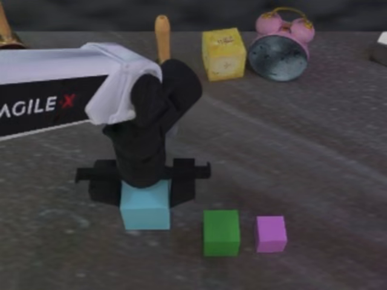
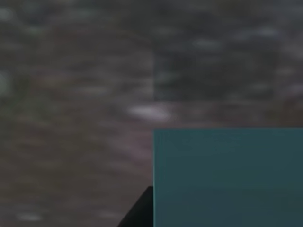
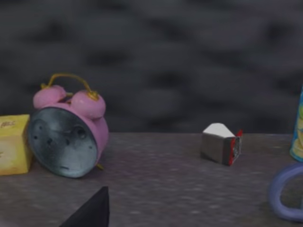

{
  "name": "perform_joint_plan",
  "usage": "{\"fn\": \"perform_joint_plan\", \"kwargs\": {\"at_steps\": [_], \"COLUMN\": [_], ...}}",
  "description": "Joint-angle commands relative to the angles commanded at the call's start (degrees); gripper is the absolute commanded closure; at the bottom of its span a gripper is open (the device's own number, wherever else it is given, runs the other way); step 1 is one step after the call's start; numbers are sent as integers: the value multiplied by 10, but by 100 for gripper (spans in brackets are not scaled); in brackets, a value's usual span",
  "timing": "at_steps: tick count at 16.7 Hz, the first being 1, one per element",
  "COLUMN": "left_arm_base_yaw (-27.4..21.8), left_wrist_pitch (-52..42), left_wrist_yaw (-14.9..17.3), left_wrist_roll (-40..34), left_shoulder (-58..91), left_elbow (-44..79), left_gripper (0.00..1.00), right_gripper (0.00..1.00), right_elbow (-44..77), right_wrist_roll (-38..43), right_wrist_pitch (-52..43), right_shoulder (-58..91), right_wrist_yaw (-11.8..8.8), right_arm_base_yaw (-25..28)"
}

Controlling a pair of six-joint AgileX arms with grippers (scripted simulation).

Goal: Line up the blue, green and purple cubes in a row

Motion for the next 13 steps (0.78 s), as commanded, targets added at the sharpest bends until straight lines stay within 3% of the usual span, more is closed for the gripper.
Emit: {"fn": "perform_joint_plan", "kwargs": {"at_steps": [6, 11, 13], "left_arm_base_yaw": [-2, -3, -3], "left_wrist_pitch": [121, 130, 130], "left_wrist_yaw": [1, 0, 0], "left_wrist_roll": [-3, -3, -3], "left_shoulder": [45, 50, 50], "left_elbow": [-71, -77, -77], "left_gripper": [100, 100, 85], "right_gripper": [0, 0, 0], "right_elbow": [0, 0, 0], "right_wrist_roll": [0, 0, 0], "right_wrist_pitch": [0, 0, 0], "right_shoulder": [0, 0, 0], "right_wrist_yaw": [0, 0, 0], "right_arm_base_yaw": [0, 0, 0]}}
